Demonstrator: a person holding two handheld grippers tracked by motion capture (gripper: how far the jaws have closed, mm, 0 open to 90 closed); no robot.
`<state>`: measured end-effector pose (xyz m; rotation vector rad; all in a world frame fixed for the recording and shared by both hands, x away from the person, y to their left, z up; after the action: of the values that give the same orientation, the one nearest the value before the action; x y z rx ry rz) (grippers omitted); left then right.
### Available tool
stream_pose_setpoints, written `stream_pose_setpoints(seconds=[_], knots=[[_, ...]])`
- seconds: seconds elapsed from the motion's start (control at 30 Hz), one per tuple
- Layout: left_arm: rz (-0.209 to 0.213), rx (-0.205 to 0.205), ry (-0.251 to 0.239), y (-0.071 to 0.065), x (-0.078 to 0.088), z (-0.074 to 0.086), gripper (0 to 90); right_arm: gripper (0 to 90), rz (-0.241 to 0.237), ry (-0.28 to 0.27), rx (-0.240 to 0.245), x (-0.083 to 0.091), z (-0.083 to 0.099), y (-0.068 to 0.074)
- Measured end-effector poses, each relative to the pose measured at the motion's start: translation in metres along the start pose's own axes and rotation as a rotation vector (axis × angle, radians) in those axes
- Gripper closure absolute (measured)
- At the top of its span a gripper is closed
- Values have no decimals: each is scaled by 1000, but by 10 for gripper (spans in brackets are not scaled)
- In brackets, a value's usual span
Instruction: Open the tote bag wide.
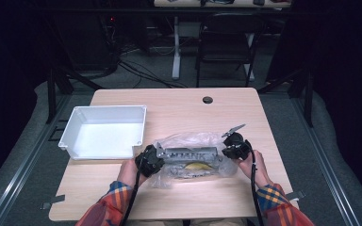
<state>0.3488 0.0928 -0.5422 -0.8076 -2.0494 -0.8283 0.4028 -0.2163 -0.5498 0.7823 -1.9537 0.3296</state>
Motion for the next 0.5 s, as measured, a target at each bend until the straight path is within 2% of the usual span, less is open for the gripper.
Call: stream_pose_setpoints(seconds=[0.07, 0.17, 0.27, 0.3, 0.4, 0.47, 0.5], knots=[[11, -4, 5, -1, 1, 0, 900, 900, 5, -10, 1, 0, 0, 0], [33, -32, 7, -4, 2, 3, 900, 900, 4, -4, -3, 1, 0, -2], [51, -57, 20, -9, 3, 4, 900, 900, 14, -21, -30, 0, 2, -4], [51, -90, 33, -12, 4, 6, 900, 900, 14, -8, -24, 1, 1, -5], [60, -125, 53, -17, 2, 9, 900, 900, 26, -8, -28, 0, 2, -7], [64, -133, 65, -18, 1, 10, 900, 900, 26, 0, -32, -1, 2, -7], [73, -144, 75, -20, -1, 11, 900, 900, 45, -2, -32, -3, 2, -8]])
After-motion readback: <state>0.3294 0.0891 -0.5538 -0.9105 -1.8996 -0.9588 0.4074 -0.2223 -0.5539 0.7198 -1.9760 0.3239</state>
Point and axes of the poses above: each handheld gripper's, and its own axes: x roughly backward along the jaws, z roughly out of its underside, y roughly to its left, the point moved 1 cm from there along -x, roughly forward along the jaws, and after that the axes turned 8 degrees about -z, right-handed, at the moved point
